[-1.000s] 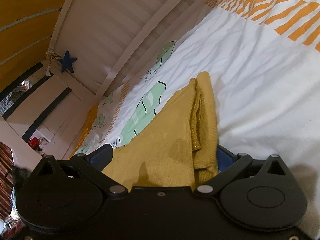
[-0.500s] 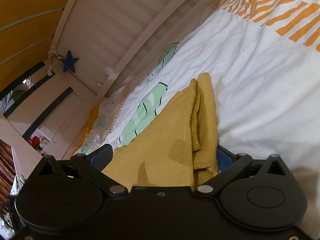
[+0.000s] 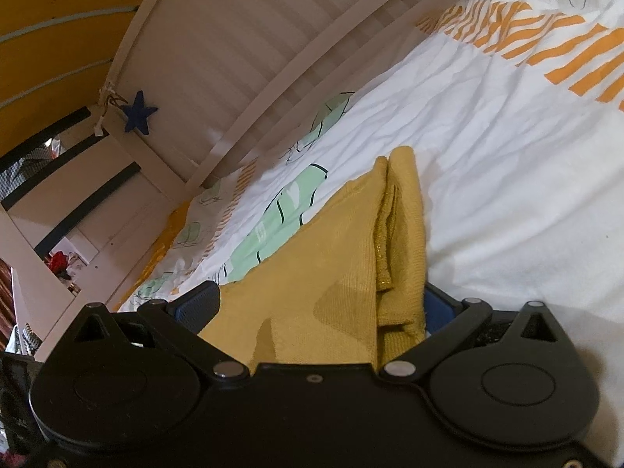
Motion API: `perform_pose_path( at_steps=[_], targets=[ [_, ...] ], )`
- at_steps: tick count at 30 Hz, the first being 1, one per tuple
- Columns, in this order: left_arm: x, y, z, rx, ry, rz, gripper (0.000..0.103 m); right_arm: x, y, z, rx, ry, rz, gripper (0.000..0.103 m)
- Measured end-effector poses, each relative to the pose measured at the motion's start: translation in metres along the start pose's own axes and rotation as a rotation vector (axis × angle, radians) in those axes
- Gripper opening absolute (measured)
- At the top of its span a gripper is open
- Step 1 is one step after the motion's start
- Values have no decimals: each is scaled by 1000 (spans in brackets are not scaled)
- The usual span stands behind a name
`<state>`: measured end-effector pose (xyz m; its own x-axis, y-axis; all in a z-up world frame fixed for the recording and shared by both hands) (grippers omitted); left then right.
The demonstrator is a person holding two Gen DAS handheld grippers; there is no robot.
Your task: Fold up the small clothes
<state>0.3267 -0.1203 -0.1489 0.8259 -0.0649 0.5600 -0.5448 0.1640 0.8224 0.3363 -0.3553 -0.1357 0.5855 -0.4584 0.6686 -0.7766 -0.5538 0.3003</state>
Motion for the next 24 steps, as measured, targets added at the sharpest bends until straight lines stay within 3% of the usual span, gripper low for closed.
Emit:
perform_pose_path(
  at_steps=[13, 20, 24],
  targets=[
    [-6, 8, -2, -39, -17, 20, 75, -3, -6, -4, -44, 33, -20, 103],
    [-31, 42, -11, -118, -81, 15, 74, -3, -10, -5, -74, 52, -42, 102],
    [-39, 61, -40, -168, -8, 0, 72, -4, -12, -5, -95, 64, -60, 103]
  ],
)
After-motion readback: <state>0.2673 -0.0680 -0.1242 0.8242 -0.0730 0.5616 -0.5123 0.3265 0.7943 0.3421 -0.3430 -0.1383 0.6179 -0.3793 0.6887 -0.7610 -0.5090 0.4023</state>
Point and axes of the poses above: each gripper's, at about its wrist camera, not at the fingertips, and y roughly against the way its jaws point, z to its right, x to its top, the point moved 7 cm from there along -y, roughly the way its jaws point, and after that the axes turned 3 degrees about y, right-handed, at the moved point
